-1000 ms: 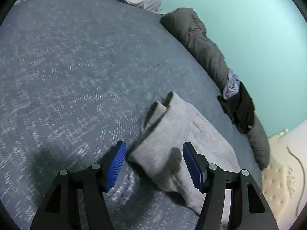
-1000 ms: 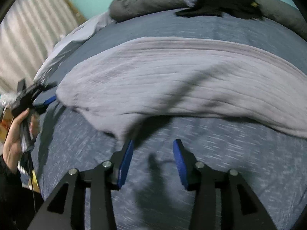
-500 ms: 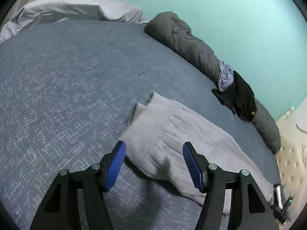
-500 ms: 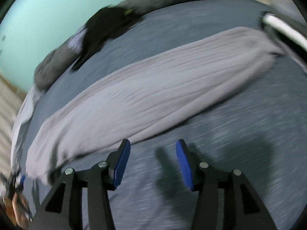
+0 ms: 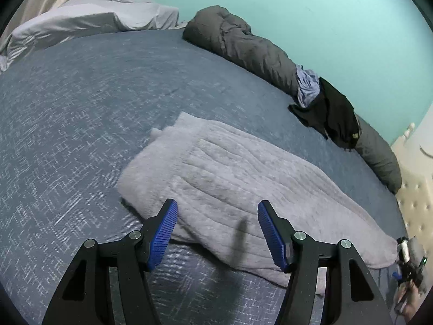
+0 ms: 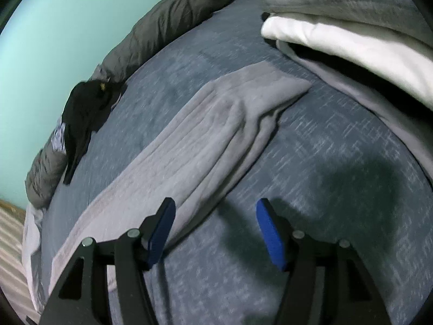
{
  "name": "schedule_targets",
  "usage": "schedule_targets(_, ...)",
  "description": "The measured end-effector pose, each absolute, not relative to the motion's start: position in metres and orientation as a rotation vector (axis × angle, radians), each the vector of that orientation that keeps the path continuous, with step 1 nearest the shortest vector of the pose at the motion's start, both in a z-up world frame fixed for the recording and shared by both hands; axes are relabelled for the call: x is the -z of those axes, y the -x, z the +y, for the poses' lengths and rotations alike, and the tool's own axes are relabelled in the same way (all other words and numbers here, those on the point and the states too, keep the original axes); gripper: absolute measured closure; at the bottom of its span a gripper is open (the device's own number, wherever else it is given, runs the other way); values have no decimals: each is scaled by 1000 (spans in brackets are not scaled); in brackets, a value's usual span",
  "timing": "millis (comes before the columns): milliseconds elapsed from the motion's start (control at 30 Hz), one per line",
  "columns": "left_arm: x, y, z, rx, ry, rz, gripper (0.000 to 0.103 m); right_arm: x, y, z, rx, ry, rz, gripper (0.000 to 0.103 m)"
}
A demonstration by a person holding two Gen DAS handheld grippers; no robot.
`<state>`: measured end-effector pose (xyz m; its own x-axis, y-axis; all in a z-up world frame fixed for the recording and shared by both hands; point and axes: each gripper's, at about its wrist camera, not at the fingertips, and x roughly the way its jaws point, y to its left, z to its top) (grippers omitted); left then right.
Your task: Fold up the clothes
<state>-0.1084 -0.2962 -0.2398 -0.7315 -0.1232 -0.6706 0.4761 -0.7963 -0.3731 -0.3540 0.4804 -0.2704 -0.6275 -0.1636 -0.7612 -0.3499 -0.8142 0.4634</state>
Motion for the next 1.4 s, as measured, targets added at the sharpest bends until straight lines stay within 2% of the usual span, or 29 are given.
schedule_targets(100,241,118,-290,2534,-934,747,37,273,365,497,-2570,1263,957,35)
schedule_targets(233,243,122,-287,2529,-946,727,37,282,377,508,-2555,1244,996,34)
schedule_targets(567,246,138,-270,2566,-997,664,37,291,401,511,-2610,1212,926,35)
schedule_targets(633,245,141,-266,2577,-998,641,37,290,406,509,-2619,1209,899,52)
schedule_targets(700,243,143,-263,2581,-999,634,37,285,409,506,-2639,1196,867,78)
schedule_targets(800,242,144,-259,2589,-998,625,37,268,408,498,-2692,1163,783,89)
schedule_targets(933,242,145,-255,2594,-1003,607,37,218,408,480,-2800,1101,585,92)
schedule_targets(1167,242,144,-249,2620,-1036,618,37,117,412,484,-2886,962,455,93)
schedule_targets(1400,240,140,-250,2629,-1031,611,37,46,409,520,-2825,872,371,94)
